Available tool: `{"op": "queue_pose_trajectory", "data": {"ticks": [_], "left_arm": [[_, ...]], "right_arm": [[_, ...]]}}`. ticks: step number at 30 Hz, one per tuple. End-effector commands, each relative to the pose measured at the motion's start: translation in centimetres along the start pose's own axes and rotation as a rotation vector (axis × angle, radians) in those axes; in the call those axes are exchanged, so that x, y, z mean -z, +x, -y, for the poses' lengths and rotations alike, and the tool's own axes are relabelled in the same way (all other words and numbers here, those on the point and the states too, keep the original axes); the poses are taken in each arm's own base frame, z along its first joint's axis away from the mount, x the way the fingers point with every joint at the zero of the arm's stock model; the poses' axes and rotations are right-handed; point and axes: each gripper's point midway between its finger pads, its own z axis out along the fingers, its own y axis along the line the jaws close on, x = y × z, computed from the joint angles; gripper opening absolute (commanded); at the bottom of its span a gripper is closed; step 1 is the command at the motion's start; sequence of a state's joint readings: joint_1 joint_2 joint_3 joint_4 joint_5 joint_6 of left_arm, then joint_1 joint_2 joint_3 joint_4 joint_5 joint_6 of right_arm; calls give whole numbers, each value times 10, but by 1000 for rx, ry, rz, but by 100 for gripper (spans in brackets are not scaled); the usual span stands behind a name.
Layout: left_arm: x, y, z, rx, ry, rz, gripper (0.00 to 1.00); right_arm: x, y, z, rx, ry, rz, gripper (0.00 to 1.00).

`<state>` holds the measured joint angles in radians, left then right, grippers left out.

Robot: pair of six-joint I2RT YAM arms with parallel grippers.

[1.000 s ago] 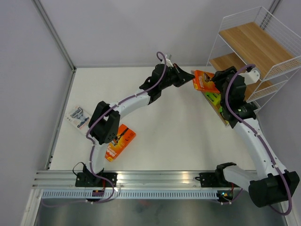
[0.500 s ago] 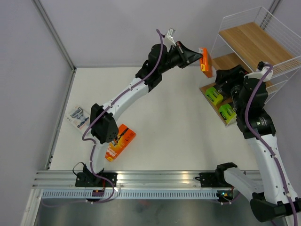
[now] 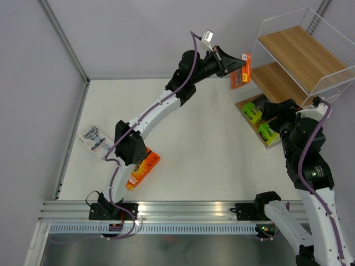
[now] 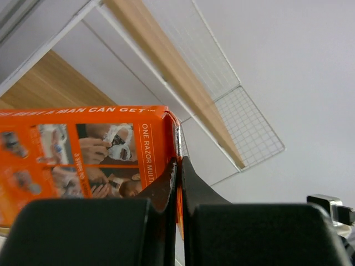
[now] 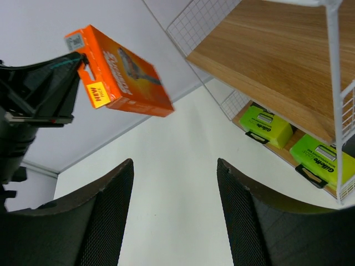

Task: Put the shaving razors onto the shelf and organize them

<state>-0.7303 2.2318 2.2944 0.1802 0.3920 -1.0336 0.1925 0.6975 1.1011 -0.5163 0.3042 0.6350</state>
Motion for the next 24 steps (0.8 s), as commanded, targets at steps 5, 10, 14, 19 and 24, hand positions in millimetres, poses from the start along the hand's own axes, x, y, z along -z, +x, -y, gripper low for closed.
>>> {"op": "queue_pose_trajectory", "data": {"ticks": [5, 10, 14, 19, 24], "left_arm": [[-11, 2, 24, 61, 121, 23, 2], [-4, -6, 58, 27, 175, 36, 2], [2, -8, 88, -21, 223, 47, 2], [4, -11, 102, 5, 269, 62, 2], [7, -15, 118, 20, 311, 74, 2]], "right_arm": [[8, -5, 16, 11, 71, 26, 68], [16, -2, 27, 11, 103, 26, 69], [19, -3, 32, 5, 122, 36, 68], [23, -10, 32, 8, 124, 60, 69], [26, -12, 34, 9, 131, 63, 69]]}}
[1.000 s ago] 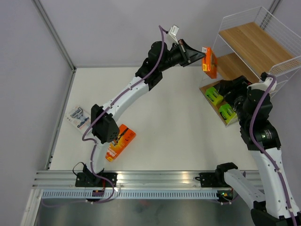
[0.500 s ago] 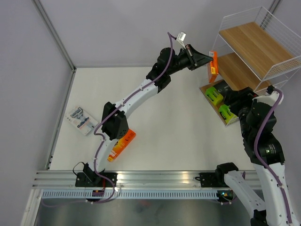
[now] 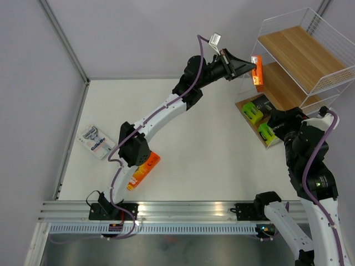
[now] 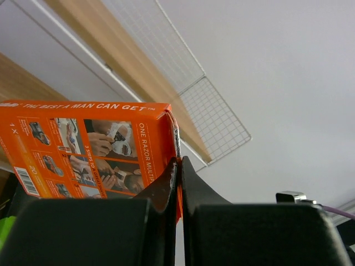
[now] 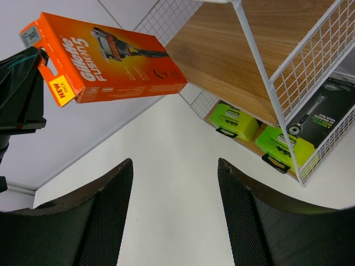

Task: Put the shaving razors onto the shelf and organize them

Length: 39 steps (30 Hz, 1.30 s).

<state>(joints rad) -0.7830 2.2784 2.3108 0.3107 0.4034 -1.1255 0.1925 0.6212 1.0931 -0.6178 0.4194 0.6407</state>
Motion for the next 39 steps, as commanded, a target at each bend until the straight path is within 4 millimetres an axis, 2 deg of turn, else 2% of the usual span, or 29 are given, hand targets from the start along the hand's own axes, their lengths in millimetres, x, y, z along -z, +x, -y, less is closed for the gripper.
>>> {"op": "queue_pose_trajectory", "data": {"ticks": [1, 3, 5, 6, 7, 9, 10, 13, 14, 16, 17, 19, 20, 22, 24, 25, 27, 31, 34, 35, 38, 39], "left_arm": [[12, -33, 98, -49, 204, 72, 2], [12, -33, 104, -43, 223, 74, 2], [9, -31, 95, -55, 197, 82, 2], [7, -31, 86, -44, 172, 95, 2], [3, -27, 70, -17, 147, 88, 2], [0, -23, 57, 27, 148, 86, 2], [-3, -17, 41, 83, 145, 80, 2], [-5, -18, 44, 129, 221, 108, 2], [-6, -16, 39, 154, 221, 106, 2], [-7, -19, 46, 140, 230, 112, 2], [-5, -22, 52, 128, 236, 115, 2], [-4, -24, 51, 117, 234, 129, 2], [-4, -24, 49, 121, 229, 137, 2], [-5, -23, 41, 152, 215, 143, 2], [-5, -16, 19, 197, 182, 148, 2], [-4, -10, -3, 258, 135, 156, 2], [-3, -4, -27, 333, 89, 166, 2], [-3, 2, -53, 456, 54, 167, 2], [-5, 0, -47, 448, 55, 155, 2], [-6, 0, -46, 440, 46, 148, 2], [-7, -4, -40, 414, 41, 135, 2], [-6, -5, -41, 412, 38, 131, 2]], "right_arm": [[5, -8, 5, 1, 21, 26, 69], [6, -10, 5, 0, 19, 33, 70], [6, -11, 6, 0, 28, 38, 70], [5, -11, 6, 2, 29, 38, 70], [6, -11, 6, 1, 25, 39, 70], [5, -9, 6, 4, 26, 33, 70], [5, -9, 6, 4, 25, 31, 70], [5, -8, 7, 6, 28, 29, 70], [5, -8, 7, 9, 28, 29, 70], [5, -3, 10, 20, 31, 23, 70], [0, 6, 13, 44, 29, 10, 70], [-4, 17, 0, 79, -66, -14, 70], [-8, 30, 2, 123, -81, -44, 70], [-12, 32, 2, 124, -80, -40, 68], [-12, 27, 2, 136, -79, -22, 68], [-12, 20, 1, 137, -75, 1, 67], [-10, 14, 1, 150, -75, 22, 68], [-15, 20, 3, 178, -69, 7, 68], [-30, 53, 6, 222, -100, -57, 67], [-36, 61, 2, 229, -128, -79, 67], [-51, 68, -15, 264, -200, -85, 67], [-51, 70, -27, 279, -262, -99, 69]]}}
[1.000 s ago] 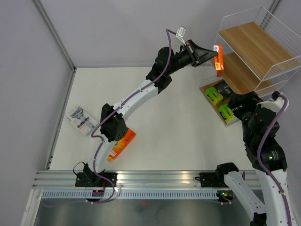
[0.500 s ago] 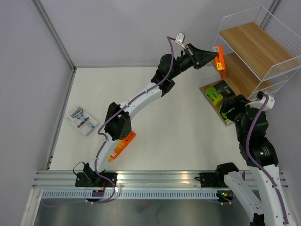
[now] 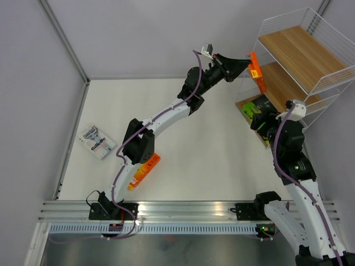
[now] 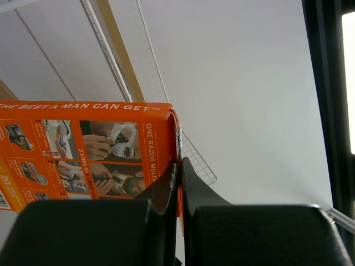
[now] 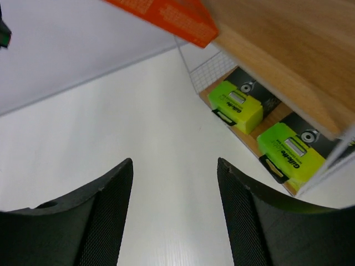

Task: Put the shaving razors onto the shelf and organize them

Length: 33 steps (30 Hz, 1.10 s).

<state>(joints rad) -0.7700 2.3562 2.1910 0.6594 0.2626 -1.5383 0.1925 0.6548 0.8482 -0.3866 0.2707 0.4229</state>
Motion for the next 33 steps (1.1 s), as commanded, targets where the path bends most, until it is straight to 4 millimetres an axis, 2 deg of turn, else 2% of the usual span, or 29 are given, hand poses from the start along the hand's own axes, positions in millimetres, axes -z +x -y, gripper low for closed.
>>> {"op": "queue_pose_trajectory", "data": {"ticks": [1, 3, 4, 5, 6, 7, 8, 9, 11, 12, 13, 14, 15, 16, 21, 23, 24, 26, 27, 29, 33], "left_arm": [[-2, 9, -20, 60, -82, -42, 2], [0, 9, -27, 78, -111, -58, 2], [1, 11, -30, 91, -120, -63, 2], [2, 11, -31, 95, -128, -71, 2], [2, 12, -35, 102, -144, -74, 2], [2, 12, -35, 101, -147, -74, 2], [3, 13, -35, 103, -151, -79, 2], [3, 13, -38, 107, -163, -79, 2], [4, 15, -41, 117, -174, -90, 2], [5, 16, -42, 124, -176, -98, 2], [6, 16, -43, 125, -179, -104, 2], [7, 17, -43, 127, -182, -112, 2], [8, 17, -39, 120, -180, -114, 2], [10, 17, -42, 123, -189, -114, 2], [13, 18, -34, 105, -185, -122, 2], [17, 19, -30, 102, -188, -123, 2], [22, 19, -37, 108, -208, -119, 2], [24, 17, -22, 107, -179, -112, 2], [28, 17, -26, 116, -187, -104, 2], [29, 17, -14, 115, -170, -103, 2], [27, 19, 0, 84, -161, -118, 2]], "right_arm": [[-17, -21, -39, 89, -186, 67, 69], [-25, -29, -48, 130, -218, 92, 66], [-29, -40, -52, 145, -230, 139, 65], [-39, -37, -50, 209, -219, 138, 62], [-46, -43, -47, 222, -190, 163, 53], [-59, -32, -44, 248, -168, 128, 48], [-65, -34, -43, 282, -157, 140, 43], [-71, -33, -42, 295, -149, 140, 34], [-85, -19, -34, 311, -114, 115, 28], [-89, -22, -36, 318, -118, 145, 28], [-93, -12, -34, 326, -122, 137, 28], [-95, -11, -35, 318, -127, 149, 28], [-96, -22, -39, 300, -137, 205, 27], [-100, -18, -34, 291, -114, 212, 27], [-123, -33, -32, 330, -51, 255, 24], [-130, -45, -33, 331, -20, 274, 23], [-132, -55, -35, 351, -8, 299, 22], [-134, -68, -27, 353, 56, 329, 23], [-135, -77, -27, 362, 76, 345, 24], [-136, -83, -26, 360, 101, 347, 25], [-124, -101, -28, 331, 104, 403, 26]]}}
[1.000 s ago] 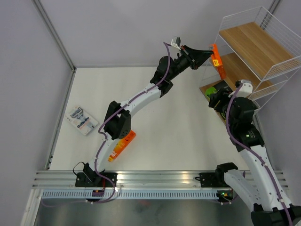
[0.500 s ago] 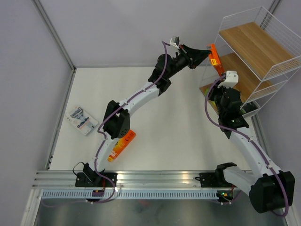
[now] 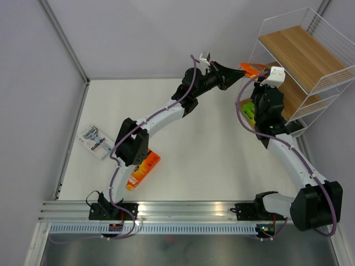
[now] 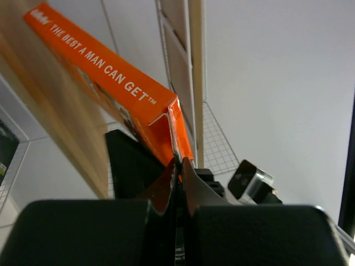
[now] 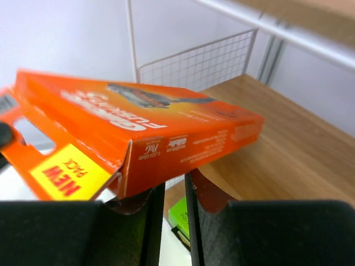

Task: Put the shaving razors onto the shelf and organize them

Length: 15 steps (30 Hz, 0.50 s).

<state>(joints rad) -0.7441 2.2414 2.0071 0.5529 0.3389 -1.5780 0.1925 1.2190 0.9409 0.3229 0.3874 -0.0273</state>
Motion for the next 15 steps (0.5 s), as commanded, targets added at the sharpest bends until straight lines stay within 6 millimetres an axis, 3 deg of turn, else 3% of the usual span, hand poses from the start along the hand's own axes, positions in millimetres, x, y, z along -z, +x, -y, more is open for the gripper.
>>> {"op": "queue_pose_trajectory", "data": {"ticks": [1, 4, 8, 15], "left_arm": [[3, 17, 24, -11, -2, -61, 2], [0, 17, 11, -3, -23, -70, 2], [-6, 13, -16, 32, -64, -62, 2], [-13, 7, -74, 35, -168, -53, 2]], "right_arm": [[4, -52, 20, -40, 94, 145, 27], [6, -54, 31, -30, 151, 152, 27], [3, -52, 31, -8, 144, 135, 29], [21, -10, 34, -6, 132, 20, 32]]}}
